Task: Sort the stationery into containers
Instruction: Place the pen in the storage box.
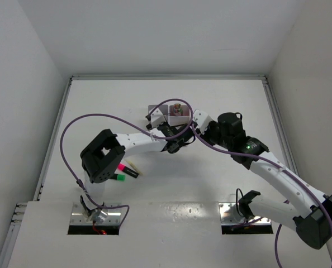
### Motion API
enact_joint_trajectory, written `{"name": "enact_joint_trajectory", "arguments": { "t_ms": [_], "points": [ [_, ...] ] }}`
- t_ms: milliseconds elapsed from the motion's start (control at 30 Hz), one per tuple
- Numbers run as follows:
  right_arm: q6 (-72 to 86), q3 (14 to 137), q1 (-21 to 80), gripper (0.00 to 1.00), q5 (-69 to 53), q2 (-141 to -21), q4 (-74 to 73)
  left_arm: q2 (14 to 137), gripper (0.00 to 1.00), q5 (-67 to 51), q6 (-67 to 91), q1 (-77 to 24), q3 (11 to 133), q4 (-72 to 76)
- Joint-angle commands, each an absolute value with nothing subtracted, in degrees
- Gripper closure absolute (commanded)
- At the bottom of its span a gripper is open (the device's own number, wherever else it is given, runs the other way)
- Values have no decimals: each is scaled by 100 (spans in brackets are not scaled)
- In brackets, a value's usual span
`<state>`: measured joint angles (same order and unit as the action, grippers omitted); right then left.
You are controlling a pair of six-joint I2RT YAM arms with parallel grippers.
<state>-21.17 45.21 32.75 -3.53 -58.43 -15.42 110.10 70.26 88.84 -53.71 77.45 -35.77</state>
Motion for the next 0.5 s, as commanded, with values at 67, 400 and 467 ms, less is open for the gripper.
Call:
{"name": "enact_joint_trajectory", "arguments": {
  "t_ms": [67, 400, 467],
  "points": [
    [-2048, 4518, 3252, 74, -343, -5678, -1257, 10319, 56, 7303, 8790, -5537, 7954, -3639],
    [-2101, 4518, 3252, 46, -290, -5625, -1310, 8852, 79, 7061, 8859, -5730, 7385, -4139],
    [-2101, 4518, 3252, 46, -290, -5625, -1310, 8327, 87, 6542, 9120, -5468, 7033, -4270]
  ]
}}
